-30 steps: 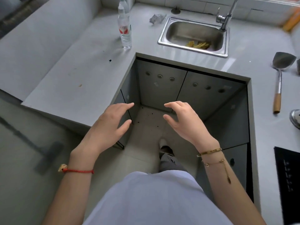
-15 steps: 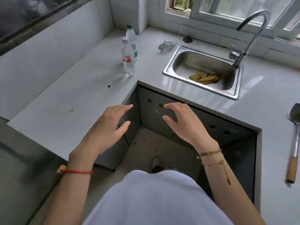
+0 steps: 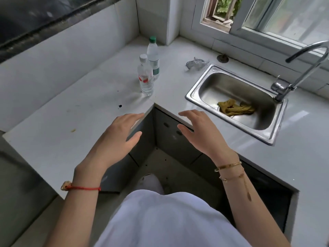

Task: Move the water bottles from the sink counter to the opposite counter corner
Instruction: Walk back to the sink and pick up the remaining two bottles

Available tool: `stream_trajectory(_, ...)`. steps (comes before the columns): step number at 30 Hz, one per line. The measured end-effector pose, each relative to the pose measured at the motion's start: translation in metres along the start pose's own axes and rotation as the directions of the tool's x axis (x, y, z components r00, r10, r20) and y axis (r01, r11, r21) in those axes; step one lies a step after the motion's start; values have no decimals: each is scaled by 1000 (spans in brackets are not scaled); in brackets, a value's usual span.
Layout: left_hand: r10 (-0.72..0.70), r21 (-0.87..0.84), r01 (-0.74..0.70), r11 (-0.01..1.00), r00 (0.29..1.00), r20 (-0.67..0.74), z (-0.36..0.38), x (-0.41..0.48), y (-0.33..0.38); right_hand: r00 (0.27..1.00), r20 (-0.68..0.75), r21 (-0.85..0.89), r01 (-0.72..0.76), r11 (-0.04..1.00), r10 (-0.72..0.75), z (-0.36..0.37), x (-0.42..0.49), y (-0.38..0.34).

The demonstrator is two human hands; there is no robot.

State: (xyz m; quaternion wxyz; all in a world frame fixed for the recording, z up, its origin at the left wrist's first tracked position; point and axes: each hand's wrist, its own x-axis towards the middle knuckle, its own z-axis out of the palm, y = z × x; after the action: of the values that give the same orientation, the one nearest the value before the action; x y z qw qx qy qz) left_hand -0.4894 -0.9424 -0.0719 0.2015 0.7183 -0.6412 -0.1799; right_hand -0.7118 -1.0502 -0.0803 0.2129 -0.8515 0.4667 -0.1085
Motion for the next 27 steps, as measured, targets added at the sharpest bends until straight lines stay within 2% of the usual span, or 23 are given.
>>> stream_trajectory(12,-51,23,50,998,999,2,-14,113,-31,998,38,3,51,999,-51,1,120,18)
stream_trajectory(22,9,-8,-10,1000,997,-77,-40,222,-58,992,-48,-16,118,993,-118,-11,247,24)
stream_trajectory(27,26,9,-26,1000,998,-53,-43,270,-70,983,-101,-13,155,988,-156,-12,308,22)
